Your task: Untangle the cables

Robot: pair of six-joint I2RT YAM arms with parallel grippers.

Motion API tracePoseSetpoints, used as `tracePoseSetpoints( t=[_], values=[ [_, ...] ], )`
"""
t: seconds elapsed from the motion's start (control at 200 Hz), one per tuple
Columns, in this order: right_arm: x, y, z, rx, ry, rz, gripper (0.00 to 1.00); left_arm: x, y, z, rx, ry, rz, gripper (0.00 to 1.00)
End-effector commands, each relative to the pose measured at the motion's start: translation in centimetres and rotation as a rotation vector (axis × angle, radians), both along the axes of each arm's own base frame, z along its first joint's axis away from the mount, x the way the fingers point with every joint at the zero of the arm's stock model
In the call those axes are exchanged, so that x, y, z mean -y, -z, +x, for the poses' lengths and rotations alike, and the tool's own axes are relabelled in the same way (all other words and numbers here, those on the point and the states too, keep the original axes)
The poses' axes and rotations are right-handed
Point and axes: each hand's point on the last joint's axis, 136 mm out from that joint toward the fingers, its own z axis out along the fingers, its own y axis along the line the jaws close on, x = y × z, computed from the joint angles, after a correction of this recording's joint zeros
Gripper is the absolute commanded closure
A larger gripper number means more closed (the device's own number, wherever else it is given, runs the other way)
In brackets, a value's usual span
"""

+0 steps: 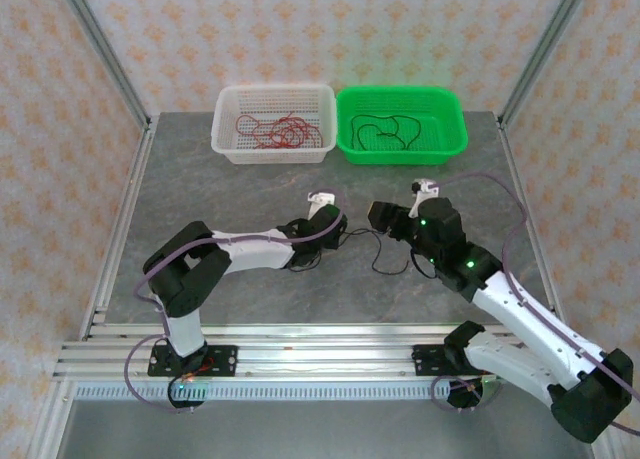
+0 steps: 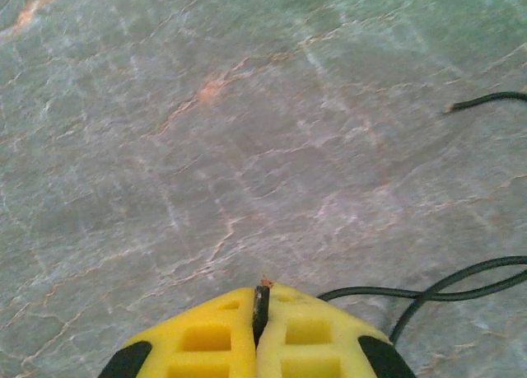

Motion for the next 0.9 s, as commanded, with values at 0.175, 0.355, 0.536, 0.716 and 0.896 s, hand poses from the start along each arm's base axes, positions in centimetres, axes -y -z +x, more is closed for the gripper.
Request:
tracePoseSetpoints(
  t=[0.175, 0.355, 0.536, 0.716, 0.896],
  values=[
    [1.6, 1.9, -1.7, -0.037, 0.046, 0.035, 0.26, 3.4, -8.0, -0.6, 0.105, 0.055, -0.025, 1.0],
    [2.8, 3.4, -2.3, -0.053, 0.097, 0.03, 0.26, 5.6, -13.5, -1.2, 0.166, 0.093, -0.025, 1.0],
    [4.0, 4.9, -2.8, -0.066, 0.154, 0.045, 0.26, 7.2, -18.5, -1.5, 0.222, 0.115, -0.046, 1.0],
    [5.6, 5.7, -3.1, -0.064, 0.229, 0.039, 0.25, 8.2, -23.3, -1.7, 0.276, 0.132, -0.089, 1.0],
    [6.0, 6.6, -3.3, -0.077, 0.245, 0.043, 0.25, 9.0, -27.1, -2.1, 0.314, 0.162, -0.12, 1.0]
  ],
)
